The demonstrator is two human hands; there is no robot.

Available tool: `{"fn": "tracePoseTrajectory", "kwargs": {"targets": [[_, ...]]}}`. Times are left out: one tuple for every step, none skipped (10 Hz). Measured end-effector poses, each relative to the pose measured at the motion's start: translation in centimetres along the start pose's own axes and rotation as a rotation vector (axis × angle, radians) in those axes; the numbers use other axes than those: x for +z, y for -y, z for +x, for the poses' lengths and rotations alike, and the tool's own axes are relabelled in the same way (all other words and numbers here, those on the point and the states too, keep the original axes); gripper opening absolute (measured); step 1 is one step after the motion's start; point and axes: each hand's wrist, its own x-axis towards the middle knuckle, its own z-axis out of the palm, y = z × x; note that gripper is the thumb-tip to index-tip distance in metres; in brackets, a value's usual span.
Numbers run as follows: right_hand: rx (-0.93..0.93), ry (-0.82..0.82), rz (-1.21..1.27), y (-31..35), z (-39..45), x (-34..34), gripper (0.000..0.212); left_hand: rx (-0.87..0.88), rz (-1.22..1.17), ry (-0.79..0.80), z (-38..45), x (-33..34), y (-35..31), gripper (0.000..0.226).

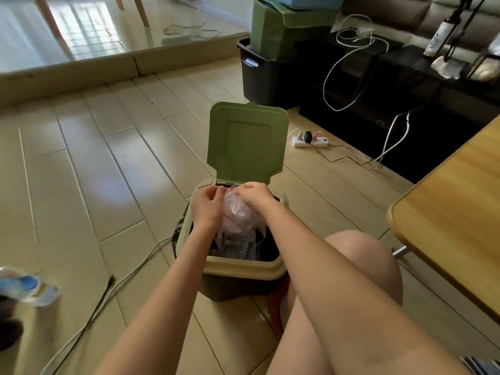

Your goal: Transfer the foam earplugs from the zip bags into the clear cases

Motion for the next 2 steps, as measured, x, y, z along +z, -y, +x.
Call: {"fn": "tracePoseTrajectory", "kwargs": {"targets": [[0.043,0.019,0.002,-0.37,0.81,0.14,0.028,0.002,-0.003,0.03,-0.04,-0.31,0.07,0.019],[0.028,-0.094,-0.016,-0.75,0.8,-0.06,0.029,-0.023,0.01,0.034,-0.25,-0.47,-0.32,0.031]]}}
